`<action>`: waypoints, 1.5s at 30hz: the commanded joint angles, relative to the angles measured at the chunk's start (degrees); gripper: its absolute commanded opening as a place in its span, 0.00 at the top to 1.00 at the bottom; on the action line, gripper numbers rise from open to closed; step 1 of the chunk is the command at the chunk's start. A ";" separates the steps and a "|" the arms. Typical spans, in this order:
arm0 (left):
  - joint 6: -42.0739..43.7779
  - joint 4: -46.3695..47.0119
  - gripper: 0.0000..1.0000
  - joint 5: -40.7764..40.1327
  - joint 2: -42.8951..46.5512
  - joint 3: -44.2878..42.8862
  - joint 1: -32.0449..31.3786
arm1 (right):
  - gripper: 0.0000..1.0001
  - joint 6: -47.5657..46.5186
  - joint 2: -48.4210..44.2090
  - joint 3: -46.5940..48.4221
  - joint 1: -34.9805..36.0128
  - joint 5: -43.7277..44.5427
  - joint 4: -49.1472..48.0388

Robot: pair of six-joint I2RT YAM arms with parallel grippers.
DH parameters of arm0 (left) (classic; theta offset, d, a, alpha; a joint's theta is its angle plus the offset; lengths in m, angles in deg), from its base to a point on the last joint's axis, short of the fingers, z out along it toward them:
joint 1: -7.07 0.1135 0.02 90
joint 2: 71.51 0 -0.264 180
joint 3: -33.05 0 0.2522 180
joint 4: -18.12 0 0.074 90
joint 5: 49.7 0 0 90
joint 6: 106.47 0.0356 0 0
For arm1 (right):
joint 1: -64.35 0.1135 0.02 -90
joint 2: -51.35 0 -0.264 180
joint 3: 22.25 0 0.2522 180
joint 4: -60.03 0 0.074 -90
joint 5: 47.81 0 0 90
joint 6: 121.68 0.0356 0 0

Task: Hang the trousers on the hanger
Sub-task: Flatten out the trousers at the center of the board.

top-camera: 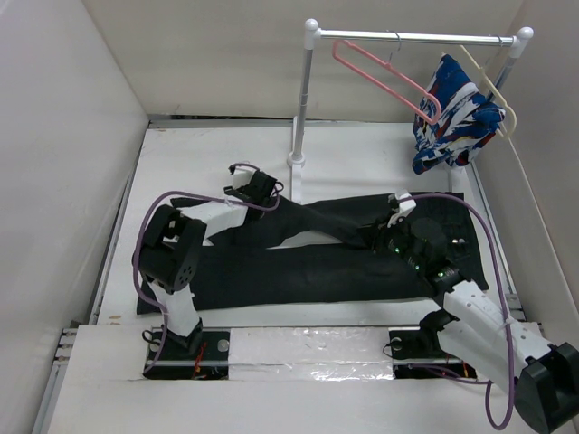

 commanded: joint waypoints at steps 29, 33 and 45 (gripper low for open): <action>-18.09 -9.77 1.00 -3.32 29.07 13.56 16.05 | 0.71 -1.23 -2.53 0.85 0.08 0.10 -0.60; -27.67 -11.62 0.85 -3.94 42.80 23.31 25.62 | 0.71 -1.23 -3.94 -0.20 0.08 0.81 -2.00; -16.97 -5.81 0.37 4.76 48.92 20.01 32.42 | 0.76 -1.58 -2.28 0.32 0.08 -0.25 -1.47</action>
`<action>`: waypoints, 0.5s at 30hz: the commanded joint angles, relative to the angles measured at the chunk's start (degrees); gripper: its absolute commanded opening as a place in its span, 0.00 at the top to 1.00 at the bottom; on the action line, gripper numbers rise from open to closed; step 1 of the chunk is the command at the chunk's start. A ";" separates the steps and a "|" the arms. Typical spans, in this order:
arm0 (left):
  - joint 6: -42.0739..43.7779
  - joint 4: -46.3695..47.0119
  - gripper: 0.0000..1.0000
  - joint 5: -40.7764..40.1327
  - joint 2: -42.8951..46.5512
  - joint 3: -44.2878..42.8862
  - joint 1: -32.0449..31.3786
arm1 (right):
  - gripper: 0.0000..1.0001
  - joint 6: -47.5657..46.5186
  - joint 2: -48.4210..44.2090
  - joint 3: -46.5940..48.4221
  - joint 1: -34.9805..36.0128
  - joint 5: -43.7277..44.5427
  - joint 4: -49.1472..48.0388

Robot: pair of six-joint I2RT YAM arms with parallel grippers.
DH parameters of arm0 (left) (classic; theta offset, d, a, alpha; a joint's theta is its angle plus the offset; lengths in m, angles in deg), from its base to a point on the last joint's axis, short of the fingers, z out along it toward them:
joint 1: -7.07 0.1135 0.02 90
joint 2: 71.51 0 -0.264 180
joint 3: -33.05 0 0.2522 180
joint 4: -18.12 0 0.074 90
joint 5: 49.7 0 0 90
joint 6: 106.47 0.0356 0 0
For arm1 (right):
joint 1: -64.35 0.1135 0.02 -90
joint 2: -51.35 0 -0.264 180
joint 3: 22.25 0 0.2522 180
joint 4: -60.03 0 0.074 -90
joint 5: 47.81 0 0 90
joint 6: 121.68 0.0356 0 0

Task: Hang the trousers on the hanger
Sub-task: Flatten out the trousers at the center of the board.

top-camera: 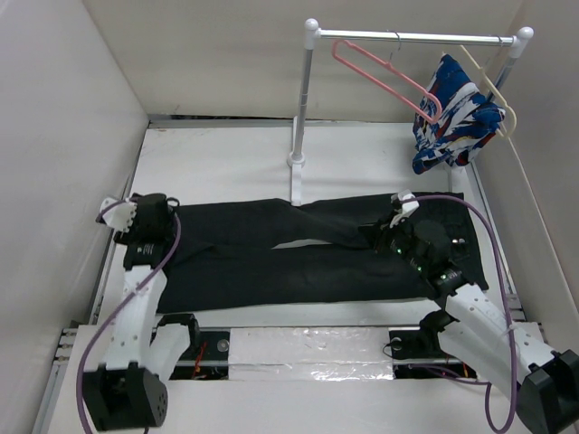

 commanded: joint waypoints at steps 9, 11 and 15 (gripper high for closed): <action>10.85 4.47 0.35 10.03 -35.96 -17.77 0.18 | 0.98 -1.08 1.16 0.41 0.08 -0.78 -2.24; 11.64 3.32 0.35 8.71 -41.24 -21.20 0.18 | 0.95 -1.16 1.07 0.50 0.08 -0.95 -2.33; 13.66 2.79 0.34 7.65 -47.48 -24.90 0.71 | 0.89 -1.34 1.60 0.41 0.08 -1.04 -2.77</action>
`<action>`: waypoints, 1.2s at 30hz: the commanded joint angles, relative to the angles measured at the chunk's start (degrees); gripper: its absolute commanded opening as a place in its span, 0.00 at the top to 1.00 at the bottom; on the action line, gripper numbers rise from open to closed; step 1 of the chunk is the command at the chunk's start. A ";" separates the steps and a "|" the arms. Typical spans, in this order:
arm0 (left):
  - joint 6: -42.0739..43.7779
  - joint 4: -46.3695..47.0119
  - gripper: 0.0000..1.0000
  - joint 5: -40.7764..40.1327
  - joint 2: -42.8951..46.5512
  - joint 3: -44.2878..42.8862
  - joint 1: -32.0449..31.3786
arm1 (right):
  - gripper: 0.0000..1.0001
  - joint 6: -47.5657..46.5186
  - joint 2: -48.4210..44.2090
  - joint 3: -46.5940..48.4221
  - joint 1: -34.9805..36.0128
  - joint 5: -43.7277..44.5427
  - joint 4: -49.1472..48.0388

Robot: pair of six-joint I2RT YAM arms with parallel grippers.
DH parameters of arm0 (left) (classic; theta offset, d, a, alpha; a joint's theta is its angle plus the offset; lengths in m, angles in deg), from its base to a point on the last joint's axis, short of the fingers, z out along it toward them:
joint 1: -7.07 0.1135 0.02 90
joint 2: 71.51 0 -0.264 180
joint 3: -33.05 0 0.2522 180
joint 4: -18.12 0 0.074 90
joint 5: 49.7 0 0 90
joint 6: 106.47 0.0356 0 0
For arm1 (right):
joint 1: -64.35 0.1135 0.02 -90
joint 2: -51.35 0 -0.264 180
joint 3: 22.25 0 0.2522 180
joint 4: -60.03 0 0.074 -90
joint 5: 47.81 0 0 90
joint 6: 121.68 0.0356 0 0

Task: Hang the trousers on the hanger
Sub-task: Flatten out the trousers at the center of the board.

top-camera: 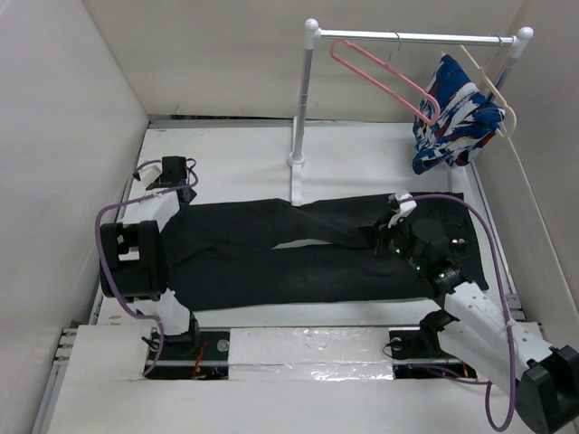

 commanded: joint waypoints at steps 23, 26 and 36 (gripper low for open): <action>10.60 -4.47 0.82 -6.70 -22.23 -15.85 0.95 | 0.88 -1.12 1.57 0.50 0.61 -2.05 -3.61; 10.69 -4.63 1.00 -6.34 -22.66 -17.42 0.95 | 0.88 -1.03 1.39 0.50 0.61 -1.35 -3.52; 14.99 -5.77 1.00 -7.57 -22.66 -31.30 1.48 | 0.88 -0.86 -0.19 -0.03 0.61 1.90 -2.90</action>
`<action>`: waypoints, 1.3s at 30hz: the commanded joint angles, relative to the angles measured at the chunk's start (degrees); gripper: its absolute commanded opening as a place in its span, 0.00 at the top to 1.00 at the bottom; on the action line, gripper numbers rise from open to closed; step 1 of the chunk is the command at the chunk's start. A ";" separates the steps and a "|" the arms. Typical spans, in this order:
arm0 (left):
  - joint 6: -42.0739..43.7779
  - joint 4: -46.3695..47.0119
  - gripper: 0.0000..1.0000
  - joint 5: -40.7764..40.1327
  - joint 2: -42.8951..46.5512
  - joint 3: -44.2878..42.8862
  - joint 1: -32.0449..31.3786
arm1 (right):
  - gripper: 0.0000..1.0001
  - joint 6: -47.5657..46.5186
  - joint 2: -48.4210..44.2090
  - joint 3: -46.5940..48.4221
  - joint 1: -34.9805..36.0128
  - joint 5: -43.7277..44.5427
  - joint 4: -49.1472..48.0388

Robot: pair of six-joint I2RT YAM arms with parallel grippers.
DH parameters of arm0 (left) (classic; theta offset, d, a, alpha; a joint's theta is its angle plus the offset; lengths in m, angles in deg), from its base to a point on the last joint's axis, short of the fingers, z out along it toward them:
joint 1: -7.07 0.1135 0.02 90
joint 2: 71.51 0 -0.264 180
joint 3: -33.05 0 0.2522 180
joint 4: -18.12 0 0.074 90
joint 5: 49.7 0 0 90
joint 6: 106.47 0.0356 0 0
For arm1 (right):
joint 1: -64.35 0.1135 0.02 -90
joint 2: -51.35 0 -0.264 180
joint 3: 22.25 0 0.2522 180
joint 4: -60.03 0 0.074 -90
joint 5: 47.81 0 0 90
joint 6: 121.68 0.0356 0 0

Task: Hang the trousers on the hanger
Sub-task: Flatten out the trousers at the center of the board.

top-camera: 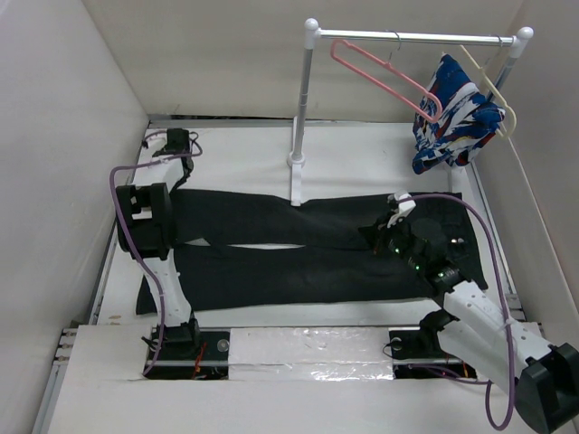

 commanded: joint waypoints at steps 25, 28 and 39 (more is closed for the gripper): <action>1.25 0.72 0.75 8.07 15.84 6.80 -0.74 | 1.00 -1.30 -2.77 1.03 0.59 -0.25 -1.61; -3.49 -1.03 0.87 8.53 23.48 16.65 -0.74 | 0.98 -1.39 -3.57 1.11 1.20 -0.78 -1.17; -8.34 -6.23 0.53 15.12 39.59 36.62 9.10 | 0.81 -1.21 -3.13 1.29 1.73 -1.48 -1.34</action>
